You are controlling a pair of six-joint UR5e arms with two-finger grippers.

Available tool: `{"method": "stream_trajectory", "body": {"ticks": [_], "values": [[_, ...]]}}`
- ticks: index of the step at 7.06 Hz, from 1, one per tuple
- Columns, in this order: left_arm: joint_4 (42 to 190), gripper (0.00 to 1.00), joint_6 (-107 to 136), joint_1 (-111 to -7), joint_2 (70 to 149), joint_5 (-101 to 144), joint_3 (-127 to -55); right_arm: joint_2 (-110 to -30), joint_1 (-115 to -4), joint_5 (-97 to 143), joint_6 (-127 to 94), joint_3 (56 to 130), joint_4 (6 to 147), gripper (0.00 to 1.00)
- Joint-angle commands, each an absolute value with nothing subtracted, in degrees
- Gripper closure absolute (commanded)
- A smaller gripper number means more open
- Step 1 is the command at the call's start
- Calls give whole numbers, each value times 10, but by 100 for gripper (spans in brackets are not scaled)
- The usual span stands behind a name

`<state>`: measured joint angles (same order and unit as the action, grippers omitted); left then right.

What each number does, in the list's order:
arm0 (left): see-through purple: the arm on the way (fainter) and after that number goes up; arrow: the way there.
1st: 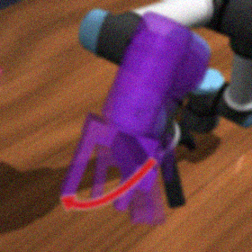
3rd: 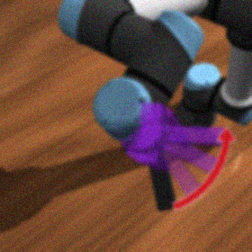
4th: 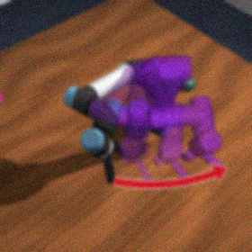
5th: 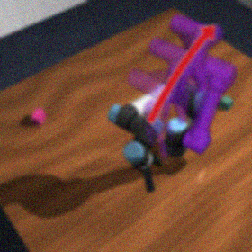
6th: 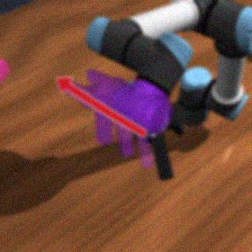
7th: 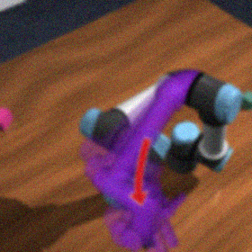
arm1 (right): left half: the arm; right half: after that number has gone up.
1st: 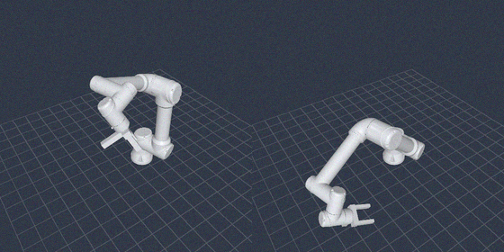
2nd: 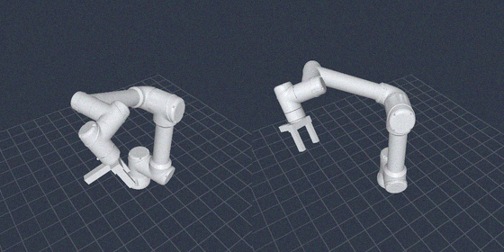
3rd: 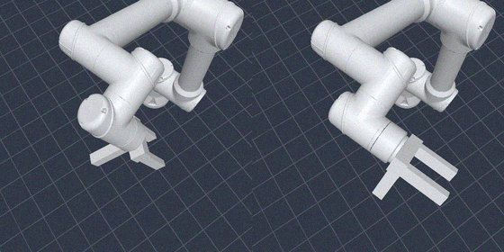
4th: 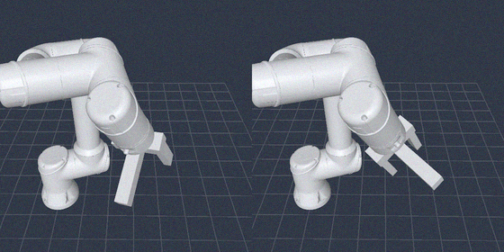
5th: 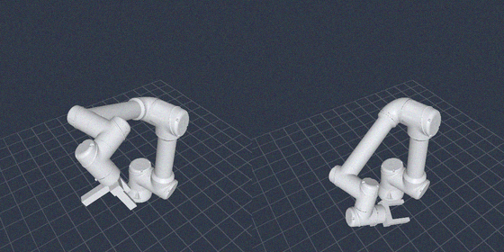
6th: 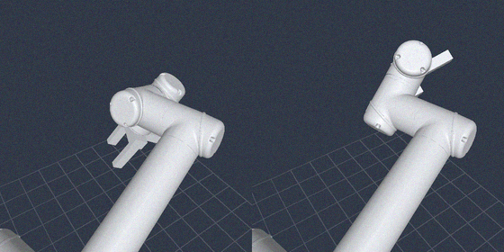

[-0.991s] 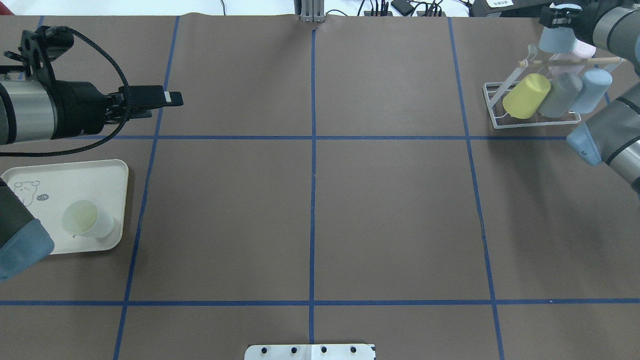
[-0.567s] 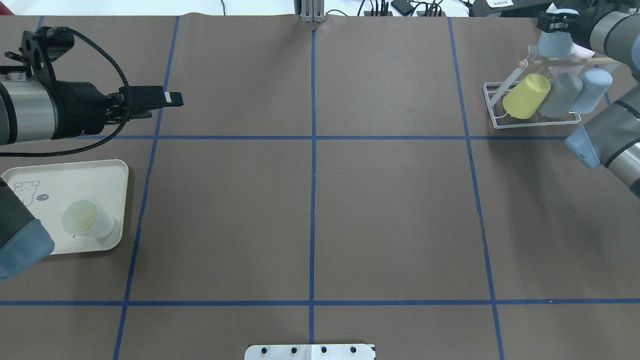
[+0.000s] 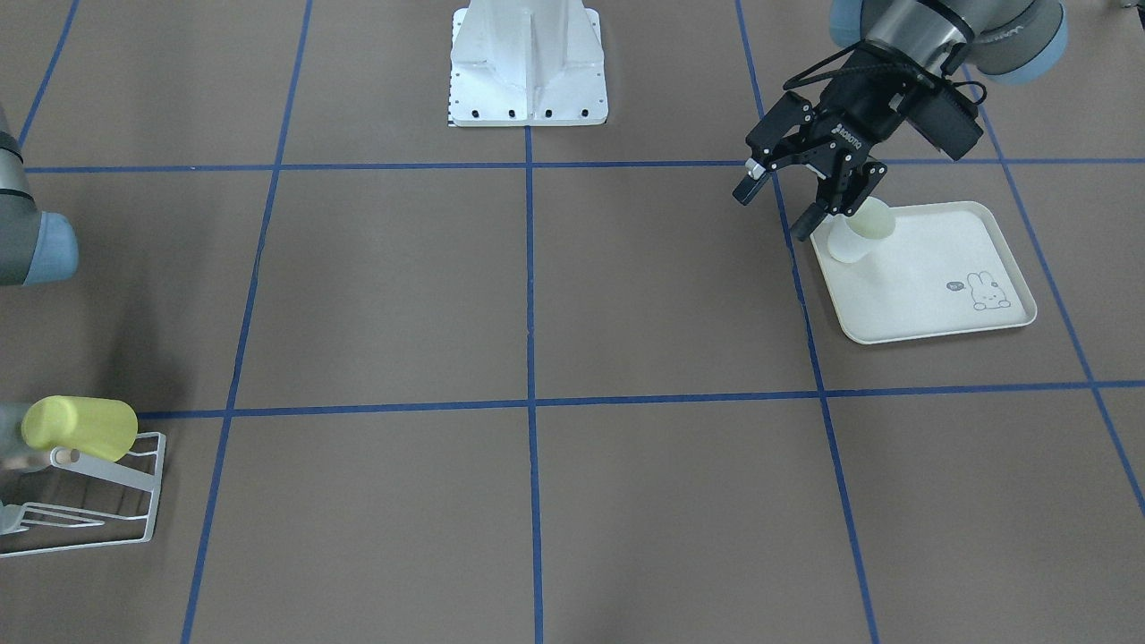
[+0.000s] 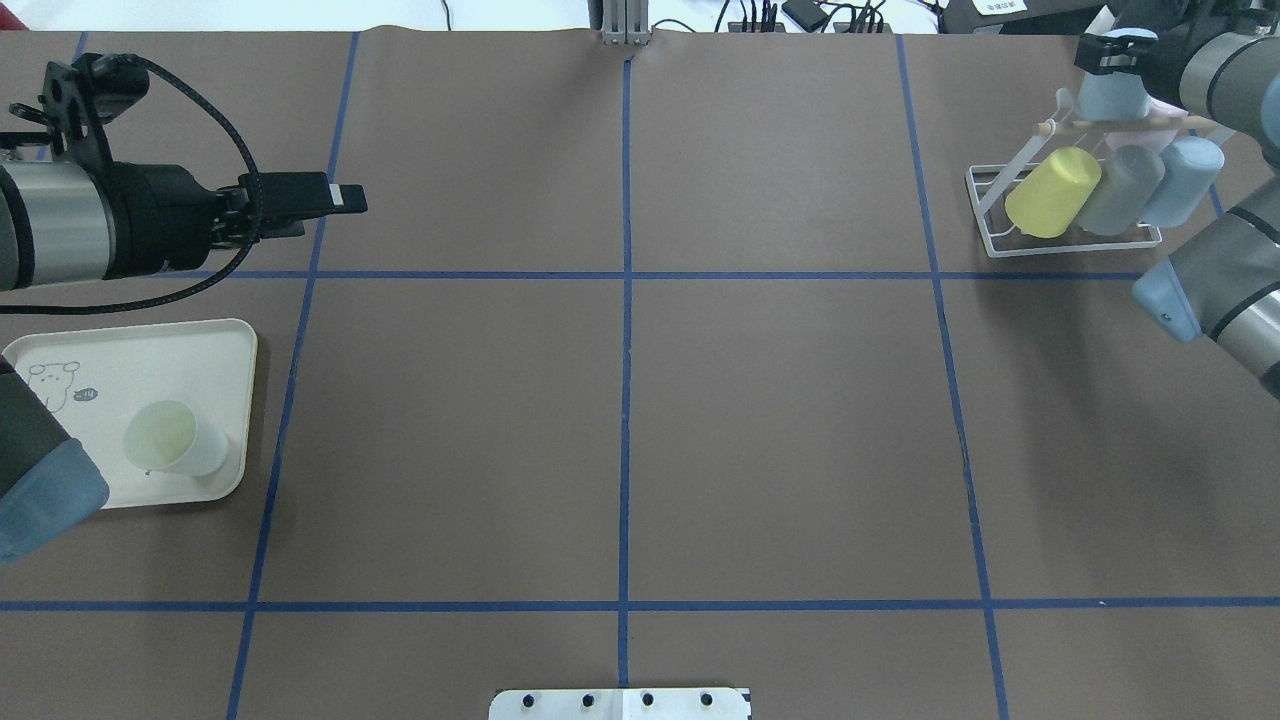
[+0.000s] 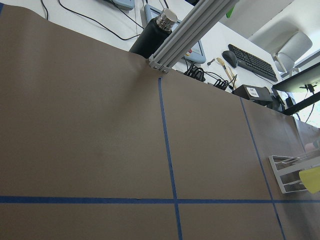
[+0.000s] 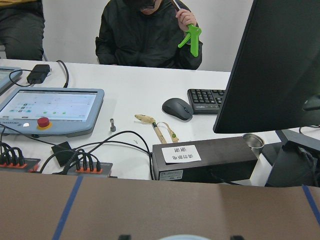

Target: Transfer IKEA cup to right arm and place on rack

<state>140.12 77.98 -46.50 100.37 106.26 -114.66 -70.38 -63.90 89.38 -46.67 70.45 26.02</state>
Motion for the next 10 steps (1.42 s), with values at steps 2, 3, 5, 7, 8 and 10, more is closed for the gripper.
{"method": "stream_trajectory", "body": {"ticks": [2, 3, 5, 7, 8, 10], "values": [[1401, 0, 780, -465, 1005, 1063, -1147, -706, -640, 889, -466, 707, 258, 100], [1401, 0, 780, -465, 1004, 1063, -1148, -710, -641, 885, -466, 707, 249, 100], [1401, 0, 780, -465, 1004, 1065, -1149, -729, -641, 850, -467, 707, 217, 100], [1401, 0, 782, -466, 1004, 1066, -1150, -736, -640, 819, -466, 707, 206, 100], [1401, 0, 782, -466, 1004, 1066, -1149, -735, -640, 800, -467, 707, 206, 100], [1402, 0, 782, -465, 1003, 1067, -1145, -734, -639, 785, -467, 708, 205, 100]]}}
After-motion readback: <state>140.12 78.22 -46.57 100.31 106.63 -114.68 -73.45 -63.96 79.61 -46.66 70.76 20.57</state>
